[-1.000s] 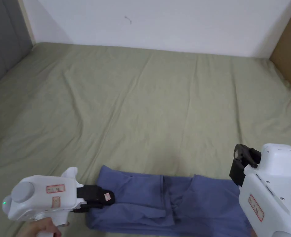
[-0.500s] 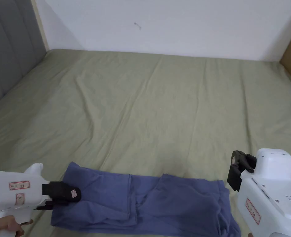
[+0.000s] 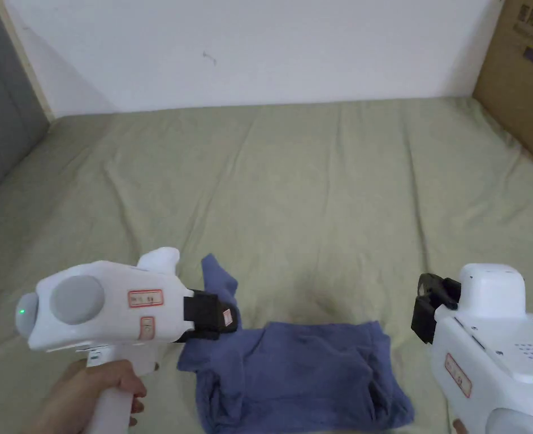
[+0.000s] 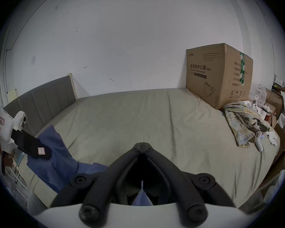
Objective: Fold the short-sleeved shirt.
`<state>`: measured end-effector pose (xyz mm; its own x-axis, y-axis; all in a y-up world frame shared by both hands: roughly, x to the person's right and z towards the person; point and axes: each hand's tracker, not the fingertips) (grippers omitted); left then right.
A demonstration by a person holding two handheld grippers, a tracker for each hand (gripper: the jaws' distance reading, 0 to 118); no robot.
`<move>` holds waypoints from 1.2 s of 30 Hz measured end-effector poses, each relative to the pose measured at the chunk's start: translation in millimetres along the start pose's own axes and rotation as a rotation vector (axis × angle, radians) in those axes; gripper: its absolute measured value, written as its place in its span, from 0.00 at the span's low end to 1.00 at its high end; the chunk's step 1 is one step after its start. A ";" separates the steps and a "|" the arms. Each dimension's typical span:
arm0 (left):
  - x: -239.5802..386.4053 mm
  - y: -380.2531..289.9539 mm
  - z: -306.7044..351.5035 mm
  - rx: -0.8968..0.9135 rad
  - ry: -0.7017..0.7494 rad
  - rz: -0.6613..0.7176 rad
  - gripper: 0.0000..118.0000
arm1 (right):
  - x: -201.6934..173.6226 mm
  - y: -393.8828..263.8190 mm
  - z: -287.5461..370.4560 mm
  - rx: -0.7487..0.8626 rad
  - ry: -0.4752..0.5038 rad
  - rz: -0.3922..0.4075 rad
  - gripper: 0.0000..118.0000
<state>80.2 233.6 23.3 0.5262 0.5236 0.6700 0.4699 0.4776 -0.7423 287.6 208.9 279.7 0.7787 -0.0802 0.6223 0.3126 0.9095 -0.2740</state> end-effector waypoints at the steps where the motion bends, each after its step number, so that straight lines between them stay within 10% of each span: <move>1: 11.6 0.4 -15.7 -0.031 -0.017 -0.034 0.09 | 4.5 -0.4 0.9 0.000 -0.006 -0.005 0.01; 7: 61.8 -12.0 -109.6 -0.233 -0.058 -0.126 0.18 | 33.7 -8.0 2.1 -0.016 -0.050 -0.053 0.01; 12: 76.3 -14.7 -148.0 -0.328 -0.179 -0.072 0.90 | 52.9 -11.6 -2.4 -0.038 -0.072 -0.098 0.01; 18: 70.5 -1.4 -117.1 -0.216 -0.205 -0.071 0.91 | 59.5 -13.6 -4.4 -0.045 -0.081 -0.112 0.01; 20: 56.3 2.3 -100.0 -0.156 -0.190 -0.029 0.87 | 58.4 -16.0 -5.4 -0.047 -0.076 -0.118 0.01; 24: 23.9 -2.7 -83.7 -0.100 -0.064 0.028 0.03 | 52.0 -19.6 -7.7 -0.057 -0.054 -0.116 0.01; 36: 38.4 -55.3 -124.6 -0.261 -0.104 0.040 0.02 | 48.4 -23.4 -5.0 -0.063 -0.029 -0.105 0.01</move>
<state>162.7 139.4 89.4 0.4784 0.6144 0.6274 0.6241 0.2647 -0.7351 320.7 181.7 312.7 0.7243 -0.1608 0.6705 0.4259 0.8691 -0.2515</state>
